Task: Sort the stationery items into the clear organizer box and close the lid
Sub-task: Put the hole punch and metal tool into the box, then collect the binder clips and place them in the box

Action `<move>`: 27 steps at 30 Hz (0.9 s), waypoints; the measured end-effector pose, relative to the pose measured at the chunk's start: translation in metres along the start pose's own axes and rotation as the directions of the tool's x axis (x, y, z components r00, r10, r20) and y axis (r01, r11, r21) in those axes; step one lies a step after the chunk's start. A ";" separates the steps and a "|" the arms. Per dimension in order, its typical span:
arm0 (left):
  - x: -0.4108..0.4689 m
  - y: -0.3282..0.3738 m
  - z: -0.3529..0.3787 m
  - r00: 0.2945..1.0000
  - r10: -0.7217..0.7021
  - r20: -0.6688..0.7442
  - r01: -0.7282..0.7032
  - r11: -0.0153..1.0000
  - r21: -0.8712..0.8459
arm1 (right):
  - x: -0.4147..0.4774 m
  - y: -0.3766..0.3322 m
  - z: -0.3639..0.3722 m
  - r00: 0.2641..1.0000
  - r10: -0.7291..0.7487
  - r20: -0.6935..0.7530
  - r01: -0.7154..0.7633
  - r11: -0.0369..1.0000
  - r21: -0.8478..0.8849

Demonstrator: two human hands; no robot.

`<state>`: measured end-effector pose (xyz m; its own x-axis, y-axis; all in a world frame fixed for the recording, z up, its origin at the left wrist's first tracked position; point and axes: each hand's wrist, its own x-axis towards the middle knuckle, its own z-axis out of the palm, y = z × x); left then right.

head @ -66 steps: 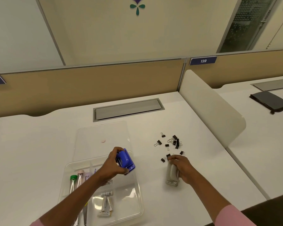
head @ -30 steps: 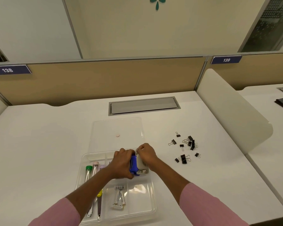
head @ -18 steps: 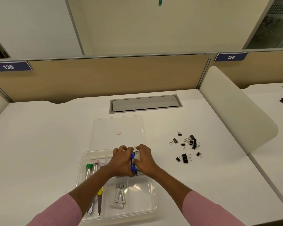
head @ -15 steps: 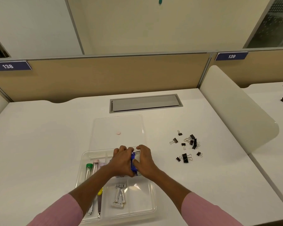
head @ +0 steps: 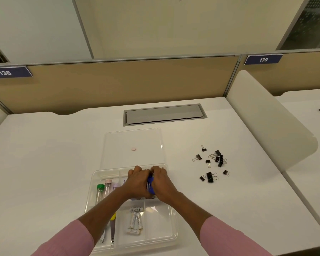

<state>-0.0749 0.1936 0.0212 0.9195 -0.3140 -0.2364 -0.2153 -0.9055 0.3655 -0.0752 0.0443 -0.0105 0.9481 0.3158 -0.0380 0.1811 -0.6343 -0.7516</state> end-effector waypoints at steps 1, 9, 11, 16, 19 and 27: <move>0.000 0.000 0.000 1.000 0.004 -0.006 -0.004 1.000 -0.006 | -0.002 -0.001 -0.002 1.000 0.022 0.013 -0.022 1.000 -0.006; 0.007 0.008 -0.010 0.991 -0.015 -0.133 -0.002 0.993 -0.122 | 0.000 -0.035 -0.041 0.954 0.292 -0.063 -0.260 0.916 0.306; 0.013 0.013 -0.014 0.986 0.020 -0.167 -0.043 0.991 -0.130 | 0.000 -0.035 -0.049 0.941 0.330 -0.076 -0.276 0.878 0.392; 0.033 0.037 -0.022 0.962 0.077 -0.261 -0.112 0.986 -0.124 | -0.003 -0.023 -0.071 0.923 0.341 -0.179 -0.229 0.859 0.458; 0.047 0.056 -0.020 0.963 0.096 -0.254 -0.131 0.983 -0.127 | -0.005 -0.009 -0.084 0.898 0.362 -0.251 -0.209 0.853 0.479; 0.082 0.098 -0.006 0.968 0.173 -0.182 -0.195 0.975 -0.110 | -0.016 0.041 -0.124 0.791 0.512 -0.333 -0.237 0.760 0.605</move>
<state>-0.0183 0.0806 0.0436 0.9125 -0.4090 -0.0012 -0.3534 -0.7899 0.5011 -0.0504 -0.0747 0.0411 0.9303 -0.3103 -0.1956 -0.2453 -0.1296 -0.9607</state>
